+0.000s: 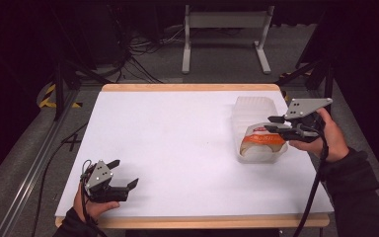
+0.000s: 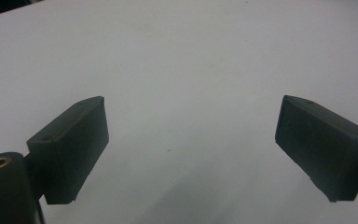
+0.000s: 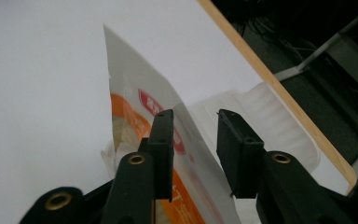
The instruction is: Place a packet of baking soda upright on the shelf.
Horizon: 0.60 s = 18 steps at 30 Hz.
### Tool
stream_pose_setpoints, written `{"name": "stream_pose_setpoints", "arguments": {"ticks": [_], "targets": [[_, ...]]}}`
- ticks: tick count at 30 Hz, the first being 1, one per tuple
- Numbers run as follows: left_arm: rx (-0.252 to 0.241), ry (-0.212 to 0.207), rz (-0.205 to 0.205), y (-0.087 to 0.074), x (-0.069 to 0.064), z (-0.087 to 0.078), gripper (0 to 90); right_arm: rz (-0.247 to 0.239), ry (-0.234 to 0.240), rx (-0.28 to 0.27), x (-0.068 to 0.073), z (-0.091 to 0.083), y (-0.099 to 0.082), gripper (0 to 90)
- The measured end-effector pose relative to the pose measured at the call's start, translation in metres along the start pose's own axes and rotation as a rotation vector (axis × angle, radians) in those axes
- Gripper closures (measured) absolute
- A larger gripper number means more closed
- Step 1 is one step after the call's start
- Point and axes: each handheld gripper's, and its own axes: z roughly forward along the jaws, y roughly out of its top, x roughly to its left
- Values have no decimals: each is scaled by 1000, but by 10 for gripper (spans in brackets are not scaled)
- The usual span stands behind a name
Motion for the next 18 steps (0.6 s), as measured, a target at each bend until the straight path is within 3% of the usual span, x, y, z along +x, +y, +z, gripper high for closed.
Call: {"name": "stream_pose_setpoints", "arguments": {"ticks": [4, 10, 16, 18], "targets": [[-5, 4, -5, 0, 1, -1, 104, 54, -37, -62, 3, -5, -3, 589], [-10, 11, -2, 0, 2, -2, 104, 99, -88, -117, 10, -11, -10, 522], [-6, 8, -2, -1, 1, -3, 104, 109, -140, -112, 18, -14, -18, 422], [-5, 6, -1, -1, 0, -2, 104, 112, -138, -112, 18, -16, -20, 416]]}}
